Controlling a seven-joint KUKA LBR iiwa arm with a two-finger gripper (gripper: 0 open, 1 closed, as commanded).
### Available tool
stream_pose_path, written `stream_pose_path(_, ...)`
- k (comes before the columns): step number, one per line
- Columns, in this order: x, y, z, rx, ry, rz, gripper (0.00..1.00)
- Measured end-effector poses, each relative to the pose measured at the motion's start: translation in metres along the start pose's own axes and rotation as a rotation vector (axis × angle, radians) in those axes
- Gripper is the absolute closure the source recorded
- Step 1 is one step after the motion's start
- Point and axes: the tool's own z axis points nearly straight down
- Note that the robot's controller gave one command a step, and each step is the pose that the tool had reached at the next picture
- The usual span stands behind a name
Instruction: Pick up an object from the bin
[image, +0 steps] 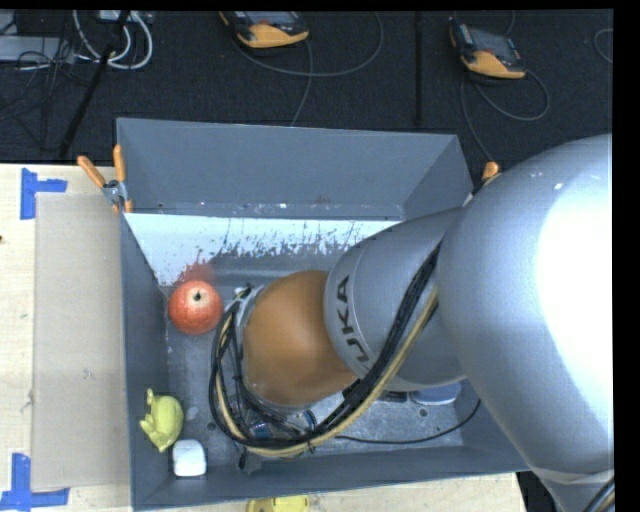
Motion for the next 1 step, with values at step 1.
stream_pose_path(1,0.0022,0.0003,-0.0202,0.001,0.007,-0.001,1.0)
